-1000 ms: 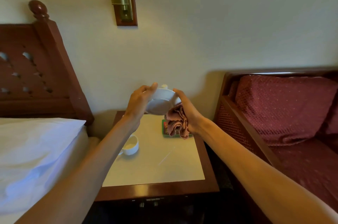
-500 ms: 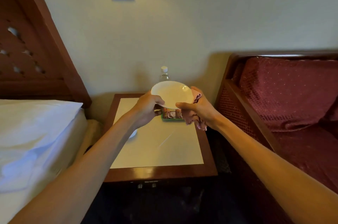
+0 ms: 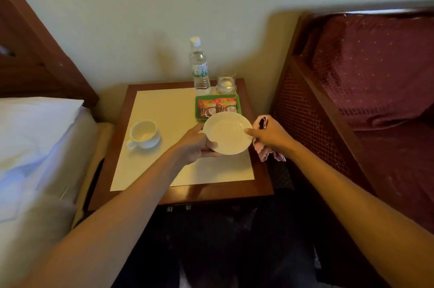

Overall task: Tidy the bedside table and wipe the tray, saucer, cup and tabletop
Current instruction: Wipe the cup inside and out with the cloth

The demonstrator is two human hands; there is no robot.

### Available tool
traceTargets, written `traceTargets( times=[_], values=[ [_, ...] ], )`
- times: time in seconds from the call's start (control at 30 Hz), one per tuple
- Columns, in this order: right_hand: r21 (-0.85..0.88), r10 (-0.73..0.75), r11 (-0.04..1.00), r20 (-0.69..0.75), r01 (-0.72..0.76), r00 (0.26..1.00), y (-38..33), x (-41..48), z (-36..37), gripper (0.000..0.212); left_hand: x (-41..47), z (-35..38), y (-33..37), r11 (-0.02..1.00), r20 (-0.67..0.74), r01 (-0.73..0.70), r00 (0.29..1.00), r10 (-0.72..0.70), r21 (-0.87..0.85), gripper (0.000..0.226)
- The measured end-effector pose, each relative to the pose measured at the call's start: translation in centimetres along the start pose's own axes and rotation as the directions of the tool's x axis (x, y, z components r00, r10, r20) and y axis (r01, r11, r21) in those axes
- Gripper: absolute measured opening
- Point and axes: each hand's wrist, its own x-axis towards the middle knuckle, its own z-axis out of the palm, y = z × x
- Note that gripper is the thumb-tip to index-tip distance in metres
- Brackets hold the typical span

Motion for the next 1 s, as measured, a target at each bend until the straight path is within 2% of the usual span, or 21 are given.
traceTargets(
  times=[0.2, 0.33, 0.47, 0.53, 0.63, 0.77, 0.83, 0.87, 0.93, 1.0],
  values=[
    [0.05, 0.039, 0.998, -0.127, -0.033, 0.991, 2.2, 1.7, -0.7, 0.048, 1.6, 0.4, -2.6, 0.999, -0.052, 0.032, 0.998, -0.03, 0.032, 0.071],
    [0.087, 0.039, 0.996, -0.108, -0.03, 0.993, 1.7, 2.3, -0.3, 0.067, 2.4, 0.3, -3.2, 0.997, -0.063, 0.027, 0.998, -0.023, 0.075, 0.075],
    [0.042, -0.006, 0.999, -0.111, 0.011, 0.994, 1.1, 3.1, 0.5, 0.079, 3.2, -0.1, -3.2, 0.978, -0.094, -0.02, 0.995, 0.041, 0.21, 0.071],
    [0.036, -0.004, 0.999, -0.098, 0.007, 0.995, 0.6, 3.2, 1.0, 0.07, 3.5, -0.1, -3.2, 0.961, -0.127, -0.03, 0.99, 0.068, 0.275, 0.073],
    [0.022, -0.011, 1.0, -0.088, 0.013, 0.996, -0.2, 2.7, 1.7, 0.045, 3.5, -0.2, -3.5, 0.937, -0.155, -0.06, 0.981, 0.12, 0.344, 0.071],
    [0.025, -0.05, 0.998, -0.073, 0.052, 0.996, -0.9, 2.2, 2.3, 0.035, 3.9, -0.5, -4.3, 0.872, -0.173, -0.096, 0.964, 0.202, 0.48, 0.065],
    [0.029, -0.066, 0.997, -0.074, 0.068, 0.995, -1.3, 1.7, 2.4, 0.036, 4.0, -1.0, -4.5, 0.795, -0.166, -0.115, 0.951, 0.261, 0.595, 0.067],
    [0.034, -0.067, 0.997, -0.075, 0.07, 0.995, -1.5, 1.4, 2.4, 0.035, 4.0, -1.2, -4.5, 0.717, -0.154, -0.129, 0.936, 0.316, 0.685, 0.064],
    [0.047, -0.071, 0.996, -0.07, 0.074, 0.995, -1.8, 0.9, 2.3, 0.031, 3.9, -1.9, -4.6, 0.521, -0.137, -0.141, 0.878, 0.458, 0.842, 0.046],
    [0.048, -0.07, 0.996, -0.057, 0.073, 0.996, -2.2, 0.5, 2.5, 0.031, 3.7, -2.9, -4.7, 0.396, -0.115, -0.135, 0.829, 0.547, 0.908, 0.032]
  ],
)
